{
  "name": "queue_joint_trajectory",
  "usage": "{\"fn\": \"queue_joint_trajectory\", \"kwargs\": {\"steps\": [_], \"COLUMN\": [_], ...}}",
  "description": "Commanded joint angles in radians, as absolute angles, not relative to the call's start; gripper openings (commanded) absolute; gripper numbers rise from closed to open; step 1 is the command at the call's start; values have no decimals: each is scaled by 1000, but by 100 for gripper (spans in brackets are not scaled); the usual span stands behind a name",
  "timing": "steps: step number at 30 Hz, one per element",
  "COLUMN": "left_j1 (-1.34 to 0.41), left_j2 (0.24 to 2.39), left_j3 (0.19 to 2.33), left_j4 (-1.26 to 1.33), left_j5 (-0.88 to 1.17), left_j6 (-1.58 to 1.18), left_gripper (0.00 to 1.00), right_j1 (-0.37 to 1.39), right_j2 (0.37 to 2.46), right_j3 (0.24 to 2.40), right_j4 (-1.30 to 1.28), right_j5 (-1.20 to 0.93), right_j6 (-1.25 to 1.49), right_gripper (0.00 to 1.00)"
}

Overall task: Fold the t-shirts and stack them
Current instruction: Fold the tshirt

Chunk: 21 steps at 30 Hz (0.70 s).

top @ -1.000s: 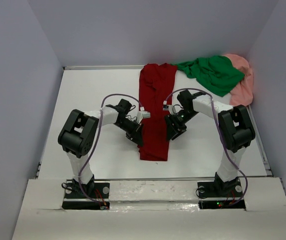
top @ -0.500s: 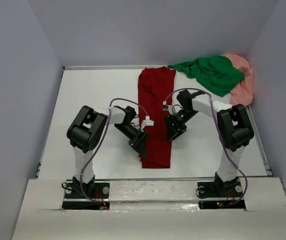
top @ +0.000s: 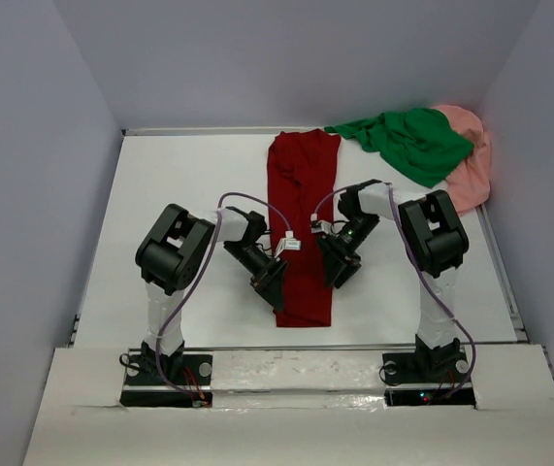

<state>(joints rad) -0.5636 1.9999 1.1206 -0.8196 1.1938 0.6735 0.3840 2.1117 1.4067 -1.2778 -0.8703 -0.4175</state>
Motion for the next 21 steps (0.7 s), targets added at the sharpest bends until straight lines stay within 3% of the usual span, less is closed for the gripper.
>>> {"fn": "queue_joint_trajectory", "kwargs": {"steps": [1,5,7,10,11,14,15,16,20,21], "left_j1": [-572,-575,-574,-574,-574,-574,-574,-574,-574,-574], "left_j2": [2003,1996,1990,1990,1991,2002,2008,2011,2014,2013], "left_j3": [1134,1121,1118,1117,1117,1117,1117,1118,1117,1117], "left_j4": [-819,-758,-747,-733,-733,-732,-730,-730,-735,-741], "left_j5": [1177,1158,1154,1147,1147,1146,1147,1146,1147,1147], "left_j6": [680,624,605,598,598,600,600,600,606,609], "left_gripper": [97,93,86,62,47,33,22,17,13,21], "right_j1": [399,419,431,445,454,454,454,454,454,454], "right_j2": [2057,2025,2016,2011,2005,1973,1944,1930,1876,1864], "right_j3": [1414,1407,1410,1419,1422,1424,1425,1436,1469,1473], "right_j4": [-1345,-1344,-1359,-1381,-1378,-1329,-1313,-1295,-1275,-1272], "right_j5": [-926,-907,-890,-911,-920,-928,-922,-916,-871,-865], "right_j6": [-475,-483,-503,-529,-529,-499,-489,-483,-457,-456], "right_gripper": [66,66,65,60,59,57,57,57,57,57]}}
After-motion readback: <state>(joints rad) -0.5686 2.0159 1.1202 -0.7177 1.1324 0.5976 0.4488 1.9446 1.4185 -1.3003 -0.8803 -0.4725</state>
